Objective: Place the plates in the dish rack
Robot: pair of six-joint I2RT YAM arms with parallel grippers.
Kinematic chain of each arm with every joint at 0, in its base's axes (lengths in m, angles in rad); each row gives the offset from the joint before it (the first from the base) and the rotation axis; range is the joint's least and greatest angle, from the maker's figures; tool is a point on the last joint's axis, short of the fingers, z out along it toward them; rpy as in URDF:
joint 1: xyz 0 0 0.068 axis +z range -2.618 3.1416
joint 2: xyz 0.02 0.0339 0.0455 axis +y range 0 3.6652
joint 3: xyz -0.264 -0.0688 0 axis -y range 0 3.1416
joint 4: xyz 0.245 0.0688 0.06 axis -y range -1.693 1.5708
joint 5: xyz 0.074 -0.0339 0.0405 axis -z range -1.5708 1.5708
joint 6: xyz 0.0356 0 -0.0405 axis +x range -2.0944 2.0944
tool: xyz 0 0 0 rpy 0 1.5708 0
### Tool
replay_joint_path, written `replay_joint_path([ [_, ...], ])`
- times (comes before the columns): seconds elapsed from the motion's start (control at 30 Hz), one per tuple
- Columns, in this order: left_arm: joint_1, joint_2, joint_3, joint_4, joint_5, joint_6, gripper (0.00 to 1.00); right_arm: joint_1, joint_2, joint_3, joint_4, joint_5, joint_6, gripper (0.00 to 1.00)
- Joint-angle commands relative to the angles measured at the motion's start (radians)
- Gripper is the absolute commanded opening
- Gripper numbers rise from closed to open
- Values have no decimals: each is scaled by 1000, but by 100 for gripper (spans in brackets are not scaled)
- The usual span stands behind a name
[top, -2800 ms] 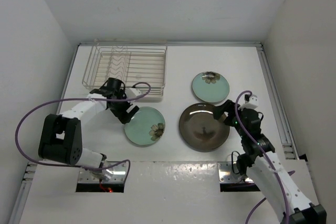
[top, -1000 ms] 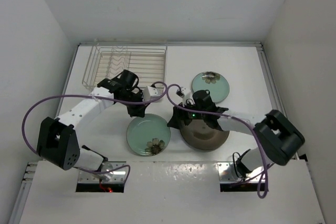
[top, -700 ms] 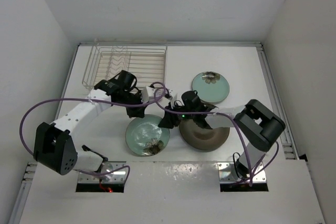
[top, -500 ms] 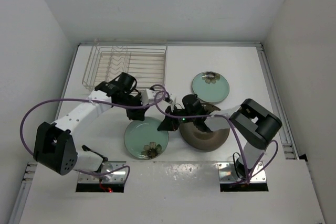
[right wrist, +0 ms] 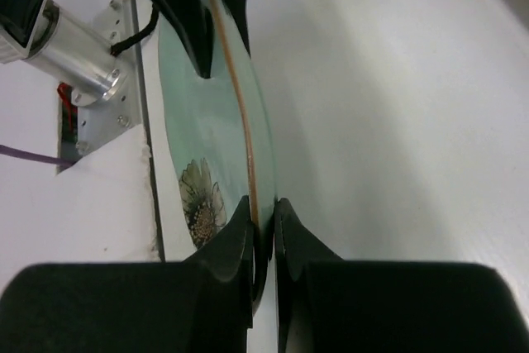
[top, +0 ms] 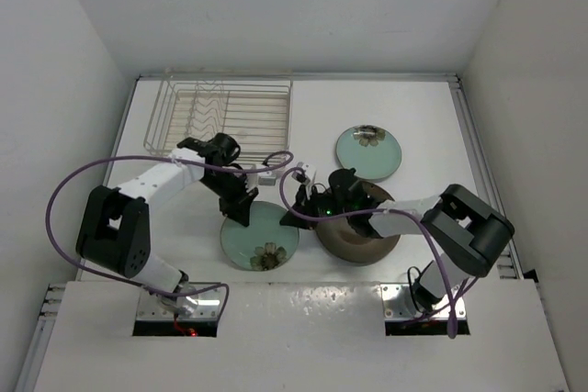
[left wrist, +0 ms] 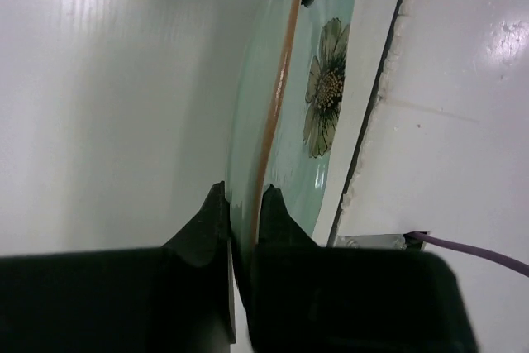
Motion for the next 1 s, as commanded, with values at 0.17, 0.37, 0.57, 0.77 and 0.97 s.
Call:
replay_joint_path([
  [0.17,45,-50,195,-126,57,80,0,-18,-105,25,135,9,46,54],
  [0.37,-5,-141,454,-199,33,61,0,-34,-361,60,-184,66,-115,100],
  [0.57,-73,-141,769,-301,-134,126,0,-44,-591,223,-593,169,-315,100],
  [0.77,26,-199,820,-174,-324,346,0,-62,-723,283,-713,299,-480,100],
  [0.97,209,-169,769,38,-357,473,0,-77,-702,283,-758,341,-586,100],
])
